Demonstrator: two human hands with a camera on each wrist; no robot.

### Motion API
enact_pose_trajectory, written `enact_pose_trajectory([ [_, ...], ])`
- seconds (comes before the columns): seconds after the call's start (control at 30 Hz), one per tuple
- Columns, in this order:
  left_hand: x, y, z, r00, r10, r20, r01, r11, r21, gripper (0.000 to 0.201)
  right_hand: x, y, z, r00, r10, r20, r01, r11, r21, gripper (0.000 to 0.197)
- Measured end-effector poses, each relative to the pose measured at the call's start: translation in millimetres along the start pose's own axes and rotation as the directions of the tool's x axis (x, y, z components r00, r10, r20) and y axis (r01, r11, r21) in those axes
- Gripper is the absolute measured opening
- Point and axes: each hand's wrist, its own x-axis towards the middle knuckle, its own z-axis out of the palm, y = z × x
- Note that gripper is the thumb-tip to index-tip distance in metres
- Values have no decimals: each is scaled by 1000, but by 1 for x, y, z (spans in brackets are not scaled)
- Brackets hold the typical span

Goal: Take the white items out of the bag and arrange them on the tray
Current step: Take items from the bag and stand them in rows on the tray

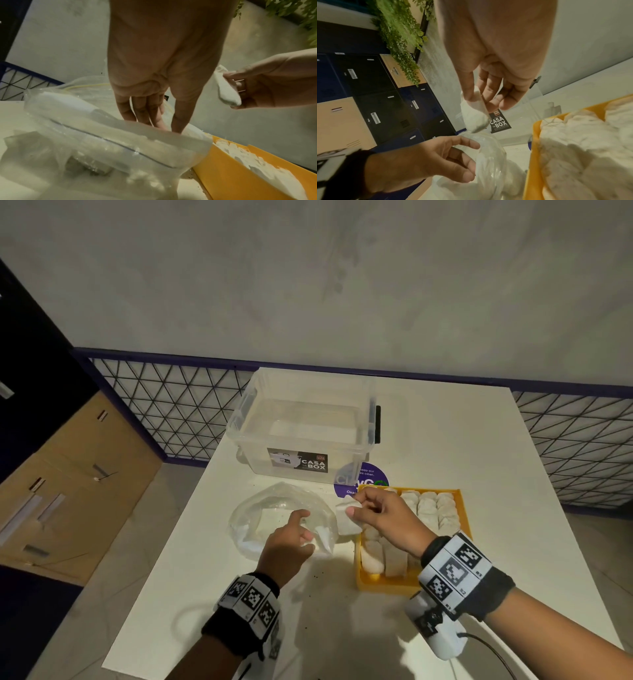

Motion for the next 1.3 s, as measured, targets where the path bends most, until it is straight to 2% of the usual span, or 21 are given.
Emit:
enact_pose_trajectory([
  [0.1, 0, 5, 7, 997, 63, -42, -64, 998, -7, 44, -4, 1, -8, 1000, -11, -20, 10, 999, -36, 6],
  [0.17, 0, 8, 9, 997, 59, -44, -61, 997, -46, 36, -6, 3, -17, 999, -11, -44, 10, 1000, -19, 6],
  [0.27, 4, 11, 11, 993, 95, -73, -99, 994, -52, 33, -13, 7, -34, 999, 12, -53, -11, 1000, 21, 9],
  [0.37, 4, 14, 8, 993, 108, -58, -111, 992, -61, 22, -23, 15, -53, 998, 18, -60, -23, 996, -85, 10],
  [0.47, 1, 16, 7, 999, 54, 0, -54, 997, -63, 5, -33, 29, -73, 996, 92, -7, -91, 965, -246, 19],
  [0.5, 0, 16, 7, 998, 54, 14, -53, 997, -54, 7, -36, 35, -78, 992, 126, 13, -115, 940, -323, 22],
  [0.6, -2, 11, 11, 989, 109, 99, -118, 990, 80, 34, -39, 58, -81, 965, 252, 67, -164, 788, -593, 22],
  [0.7, -2, 10, 13, 983, 97, 155, -128, 970, 205, 43, -42, 74, -68, 952, 302, 44, -185, 684, -705, 25],
  [0.77, -1, 11, 15, 982, 126, 143, -160, 953, 257, 39, -42, 81, -60, 960, 281, 9, -178, 630, -756, 27],
  [0.9, 2, 14, 17, 983, 172, 69, -184, 948, 261, 20, -41, 90, -50, 982, 183, -45, -134, 506, -852, 18],
  [1.03, 3, 13, 18, 972, 234, 37, -236, 940, 246, 11, -43, 81, -51, 993, 110, -37, -77, 386, -919, 16],
  [1.13, 3, 13, 19, 956, 292, 0, -287, 939, 191, 11, -43, 64, -48, 999, 28, -20, -28, 351, -936, 44],
  [1.2, 3, 14, 20, 946, 323, 3, -319, 933, 168, 16, -40, 48, -40, 997, -75, 26, 53, 386, -921, 37],
  [1.27, 2, 15, 22, 940, 342, 12, -340, 928, 151, 19, -31, 27, -25, 988, -130, 85, 141, 516, -845, 20],
  [1.3, 2, 15, 22, 937, 349, 13, -347, 926, 149, 20, -24, 21, -15, 982, -156, 108, 176, 531, -829, 21],
])
